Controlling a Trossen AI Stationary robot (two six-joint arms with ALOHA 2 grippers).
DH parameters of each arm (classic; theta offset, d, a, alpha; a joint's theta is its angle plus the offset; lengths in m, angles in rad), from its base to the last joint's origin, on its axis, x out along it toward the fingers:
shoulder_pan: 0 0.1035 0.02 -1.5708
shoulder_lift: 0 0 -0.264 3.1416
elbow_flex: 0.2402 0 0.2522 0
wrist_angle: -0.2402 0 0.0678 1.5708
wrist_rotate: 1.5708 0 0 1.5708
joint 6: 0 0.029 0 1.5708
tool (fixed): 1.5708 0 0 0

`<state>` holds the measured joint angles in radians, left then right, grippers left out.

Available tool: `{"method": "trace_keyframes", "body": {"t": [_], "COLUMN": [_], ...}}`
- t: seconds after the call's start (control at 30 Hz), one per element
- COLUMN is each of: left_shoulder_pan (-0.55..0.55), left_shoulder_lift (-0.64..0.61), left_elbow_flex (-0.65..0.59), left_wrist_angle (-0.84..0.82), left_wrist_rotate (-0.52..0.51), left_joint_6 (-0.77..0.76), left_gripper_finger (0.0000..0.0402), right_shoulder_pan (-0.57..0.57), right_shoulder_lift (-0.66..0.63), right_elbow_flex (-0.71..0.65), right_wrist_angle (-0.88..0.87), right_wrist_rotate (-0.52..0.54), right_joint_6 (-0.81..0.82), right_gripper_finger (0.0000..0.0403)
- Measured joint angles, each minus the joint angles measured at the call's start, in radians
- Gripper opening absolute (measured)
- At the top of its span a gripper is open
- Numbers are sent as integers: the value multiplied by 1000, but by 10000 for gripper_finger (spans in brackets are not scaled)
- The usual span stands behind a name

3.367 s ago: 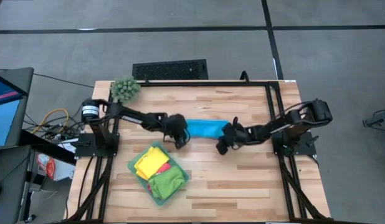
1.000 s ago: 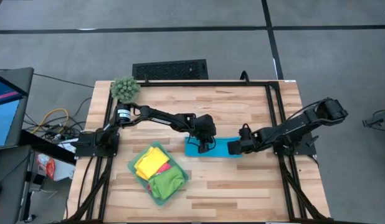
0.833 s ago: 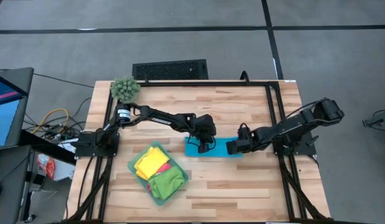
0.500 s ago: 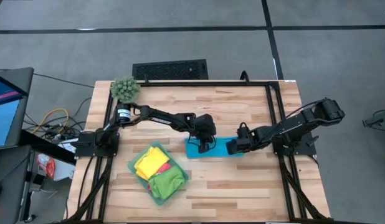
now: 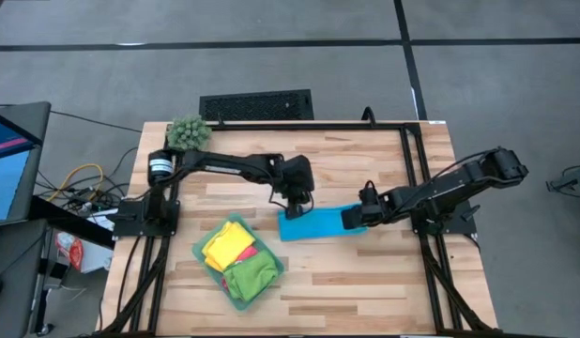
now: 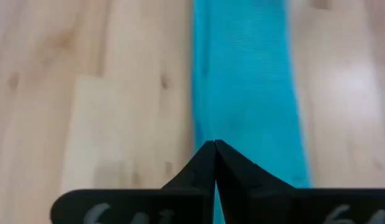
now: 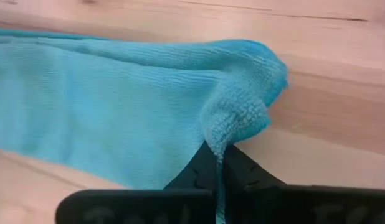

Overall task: Fold microfiber towels
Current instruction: Fold the blue towel

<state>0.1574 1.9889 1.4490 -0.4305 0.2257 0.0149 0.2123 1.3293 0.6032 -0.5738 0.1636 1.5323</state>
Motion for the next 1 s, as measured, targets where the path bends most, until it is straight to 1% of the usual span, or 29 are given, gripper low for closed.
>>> {"method": "trace_keyframes", "body": {"t": [0.1, 0.17, 0.3, 0.4, 0.53, 0.7, 0.8, 0.9, 1.0], "left_shoulder_pan": [0, -3, -3, 0, -6, -7, -6, -7, -7], "left_shoulder_lift": [-45, -70, -102, -146, -202, -292, -348, -387, -397], "left_elbow_flex": [0, -17, -79, -128, -233, -400, -491, -561, -603], "left_wrist_angle": [-77, -92, -111, -119, -143, -82, -13, 27, 40], "left_wrist_rotate": [59, 81, 85, 108, 109, 109, 107, 103, 100], "left_joint_6": [26, 32, 14, 6, 14, -46, -95, -115, -133], "left_gripper_finger": [0, 0, 0, 0, 0, 0, 0, 0, 0], "right_shoulder_pan": [0, 0, -12, -26, -43, -54, -58, -65, -74], "right_shoulder_lift": [0, 7, 34, 69, 121, 208, 276, 353, 439], "right_elbow_flex": [34, 70, 150, 211, 285, 403, 484, 569, 650], "right_wrist_angle": [-1, 5, 4, -3, 0, 1, -3, 13, 33], "right_wrist_rotate": [11, 22, 22, 22, 22, 21, 17, 8, -29], "right_joint_6": [-20, -48, -104, -139, -187, -260, -308, -348, -396], "right_gripper_finger": [20, 17, 14, 19, 19, 19, 21, 21, 20]}}
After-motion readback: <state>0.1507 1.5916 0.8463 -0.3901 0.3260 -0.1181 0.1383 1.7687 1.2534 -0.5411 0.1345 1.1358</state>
